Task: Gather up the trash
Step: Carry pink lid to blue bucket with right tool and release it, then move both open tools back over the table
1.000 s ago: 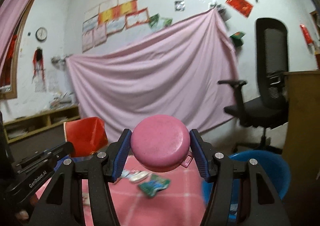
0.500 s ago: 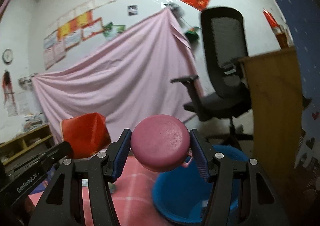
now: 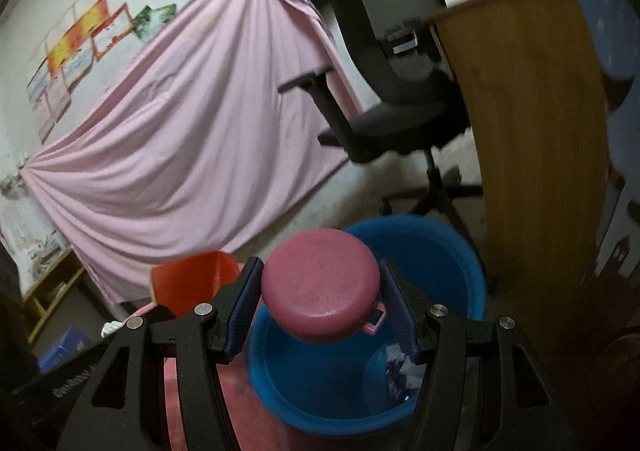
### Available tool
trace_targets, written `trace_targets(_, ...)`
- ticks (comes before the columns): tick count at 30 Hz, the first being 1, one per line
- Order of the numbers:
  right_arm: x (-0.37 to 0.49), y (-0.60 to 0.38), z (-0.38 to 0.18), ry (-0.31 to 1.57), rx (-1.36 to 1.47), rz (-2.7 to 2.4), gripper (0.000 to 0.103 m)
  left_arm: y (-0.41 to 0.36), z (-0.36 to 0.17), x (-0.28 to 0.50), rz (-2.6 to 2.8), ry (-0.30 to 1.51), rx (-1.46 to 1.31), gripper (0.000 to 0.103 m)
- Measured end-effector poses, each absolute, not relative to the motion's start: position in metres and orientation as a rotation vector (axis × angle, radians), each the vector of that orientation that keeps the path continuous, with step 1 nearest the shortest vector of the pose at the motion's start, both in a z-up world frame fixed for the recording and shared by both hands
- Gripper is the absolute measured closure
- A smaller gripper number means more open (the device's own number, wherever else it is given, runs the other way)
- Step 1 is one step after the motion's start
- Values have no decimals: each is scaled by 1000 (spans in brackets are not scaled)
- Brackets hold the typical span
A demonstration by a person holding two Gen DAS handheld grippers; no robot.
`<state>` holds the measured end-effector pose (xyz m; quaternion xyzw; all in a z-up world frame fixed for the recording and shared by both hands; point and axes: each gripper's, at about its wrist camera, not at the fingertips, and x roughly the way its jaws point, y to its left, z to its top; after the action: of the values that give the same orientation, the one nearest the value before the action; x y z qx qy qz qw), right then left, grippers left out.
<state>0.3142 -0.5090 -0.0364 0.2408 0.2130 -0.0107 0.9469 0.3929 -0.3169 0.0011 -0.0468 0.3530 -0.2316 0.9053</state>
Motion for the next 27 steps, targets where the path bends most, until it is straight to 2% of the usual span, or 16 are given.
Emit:
trace_targets(8,320,-504,-39,476,494,1,43,-310,-3,393,-449,755,-86,100)
trace_targets(17,317,-503,-34,460,493,15,40,-294,8,377,-414,698,-66,87)
trace_targets(24,308,-498,-20,400,475,3,28,-271,27,358,-360,610,-61,58)
trace_targets(26,305,-495,-15,377,466,8,24,-261,33,352,-329,581,-48,45)
trace_targets(27,303,-492,-12,369,462,15,22,-255,36,347,-305,560,-38,35)
